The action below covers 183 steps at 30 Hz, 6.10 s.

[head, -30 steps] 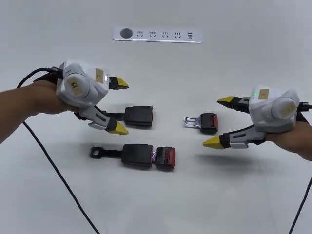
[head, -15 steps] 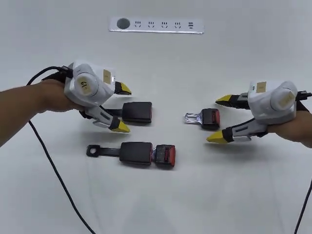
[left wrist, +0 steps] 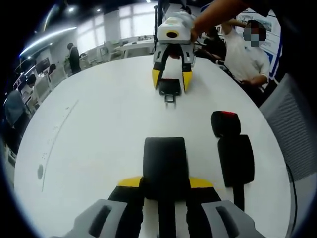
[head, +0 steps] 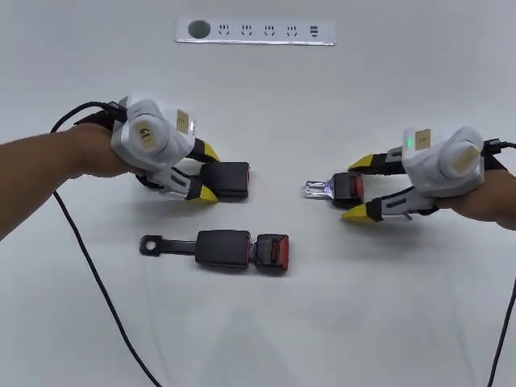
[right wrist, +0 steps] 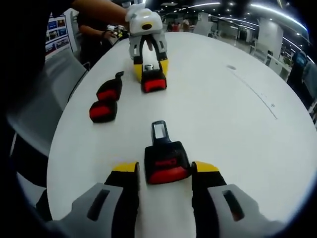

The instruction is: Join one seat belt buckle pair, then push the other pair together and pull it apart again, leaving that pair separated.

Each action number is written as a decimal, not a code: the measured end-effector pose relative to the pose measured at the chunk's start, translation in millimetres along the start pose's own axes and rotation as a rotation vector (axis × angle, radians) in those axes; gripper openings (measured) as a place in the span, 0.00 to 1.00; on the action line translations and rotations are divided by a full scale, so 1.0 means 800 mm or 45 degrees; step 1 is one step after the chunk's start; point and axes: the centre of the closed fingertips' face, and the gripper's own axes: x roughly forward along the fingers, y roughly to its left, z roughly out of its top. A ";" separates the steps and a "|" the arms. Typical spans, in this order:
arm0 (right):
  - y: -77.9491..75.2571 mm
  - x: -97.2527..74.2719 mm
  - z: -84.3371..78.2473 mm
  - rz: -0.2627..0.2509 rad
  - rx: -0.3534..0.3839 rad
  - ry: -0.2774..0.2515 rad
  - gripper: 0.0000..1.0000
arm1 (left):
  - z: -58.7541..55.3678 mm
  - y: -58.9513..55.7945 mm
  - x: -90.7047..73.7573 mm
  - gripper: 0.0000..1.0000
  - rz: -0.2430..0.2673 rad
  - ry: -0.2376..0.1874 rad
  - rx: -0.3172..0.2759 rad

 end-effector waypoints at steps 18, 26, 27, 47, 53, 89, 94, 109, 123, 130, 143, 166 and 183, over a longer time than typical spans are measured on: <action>-0.002 0.016 0.021 -0.026 0.006 -0.022 0.34 | 0.000 0.001 0.000 0.33 -0.035 0.047 0.037; 0.000 0.024 0.034 -0.011 -0.007 -0.044 0.33 | -0.002 0.002 0.000 0.33 -0.051 0.072 0.053; 0.001 0.024 0.036 -0.011 -0.008 -0.048 0.33 | -0.001 0.001 0.000 0.33 -0.051 0.074 0.052; 0.012 0.065 0.085 0.041 -0.045 -0.117 0.33 | -0.006 0.003 0.003 0.33 -0.049 0.107 0.035; 0.014 0.067 0.089 0.048 -0.044 -0.132 0.33 | -0.006 0.003 0.003 0.33 -0.049 0.112 0.032; 0.017 0.094 0.115 -0.007 0.059 -0.118 0.33 | -0.002 0.001 0.004 0.32 -0.041 0.178 0.034; 0.018 0.094 0.115 -0.011 0.057 -0.110 0.33 | -0.002 0.002 0.004 0.32 -0.038 0.185 0.025; 0.021 0.095 0.113 -0.024 0.029 -0.081 0.33 | -0.003 0.002 0.005 0.32 -0.026 0.184 0.011; 0.020 0.095 0.111 -0.029 0.010 -0.061 0.33 | -0.004 0.003 0.005 0.33 -0.023 0.186 0.015; 0.022 0.096 0.111 -0.033 0.005 -0.045 0.33 | -0.004 0.002 0.005 0.33 -0.018 0.194 0.009; 0.017 0.086 0.101 -0.038 0.008 -0.033 0.33 | -0.005 0.001 0.002 0.33 -0.016 0.181 0.006; 0.013 0.045 0.057 -0.037 0.002 0.003 0.34 | -0.008 0.000 0.001 0.33 -0.026 0.186 0.017; 0.008 0.011 0.016 -0.039 0.028 0.030 0.34 | -0.010 -0.002 -0.001 0.33 -0.039 0.189 0.021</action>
